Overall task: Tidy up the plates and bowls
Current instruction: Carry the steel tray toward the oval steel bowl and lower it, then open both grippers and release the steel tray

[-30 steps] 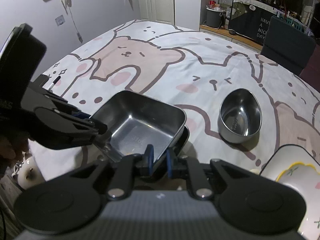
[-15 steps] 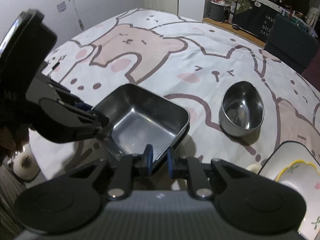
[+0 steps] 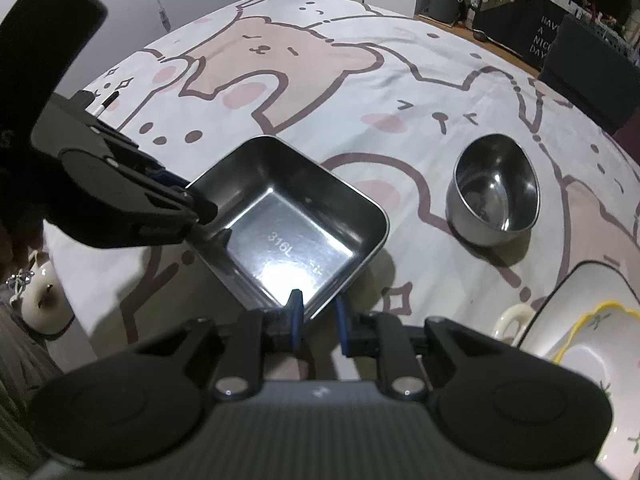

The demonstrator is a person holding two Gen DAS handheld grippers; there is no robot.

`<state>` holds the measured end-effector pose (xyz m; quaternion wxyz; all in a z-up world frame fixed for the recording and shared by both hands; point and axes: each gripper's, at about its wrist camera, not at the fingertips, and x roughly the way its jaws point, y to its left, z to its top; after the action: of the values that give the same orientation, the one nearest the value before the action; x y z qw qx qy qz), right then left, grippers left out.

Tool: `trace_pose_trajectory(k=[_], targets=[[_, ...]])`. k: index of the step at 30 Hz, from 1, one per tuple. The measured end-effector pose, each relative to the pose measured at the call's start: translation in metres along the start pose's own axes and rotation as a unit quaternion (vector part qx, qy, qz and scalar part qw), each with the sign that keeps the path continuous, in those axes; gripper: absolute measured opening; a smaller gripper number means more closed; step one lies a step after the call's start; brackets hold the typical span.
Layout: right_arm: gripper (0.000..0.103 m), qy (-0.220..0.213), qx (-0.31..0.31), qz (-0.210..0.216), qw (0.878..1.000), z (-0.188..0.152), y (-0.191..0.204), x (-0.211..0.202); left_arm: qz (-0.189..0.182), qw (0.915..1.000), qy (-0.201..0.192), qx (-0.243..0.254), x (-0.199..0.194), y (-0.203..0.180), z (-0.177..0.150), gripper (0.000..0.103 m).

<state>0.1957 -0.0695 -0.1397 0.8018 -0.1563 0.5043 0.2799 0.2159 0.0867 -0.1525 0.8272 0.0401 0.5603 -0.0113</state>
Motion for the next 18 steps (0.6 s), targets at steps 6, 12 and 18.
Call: trace_pose_trajectory(k=[6, 12, 18], targets=[[0.022, 0.003, 0.022, 0.013, 1.0, -0.001, -0.005, 0.003, -0.004, 1.0, 0.002, -0.001, 0.0, 0.0, 0.0, 0.016], [0.048, 0.006, 0.061, 0.031, 0.998, -0.001, -0.015, 0.006, -0.013, 0.9999, 0.005, -0.006, -0.001, 0.001, -0.001, 0.02], [0.066, -0.002, 0.081, 0.044, 0.996, -0.002, -0.021, 0.003, -0.03, 0.9995, -0.003, -0.009, -0.007, 0.001, -0.003, 0.044]])
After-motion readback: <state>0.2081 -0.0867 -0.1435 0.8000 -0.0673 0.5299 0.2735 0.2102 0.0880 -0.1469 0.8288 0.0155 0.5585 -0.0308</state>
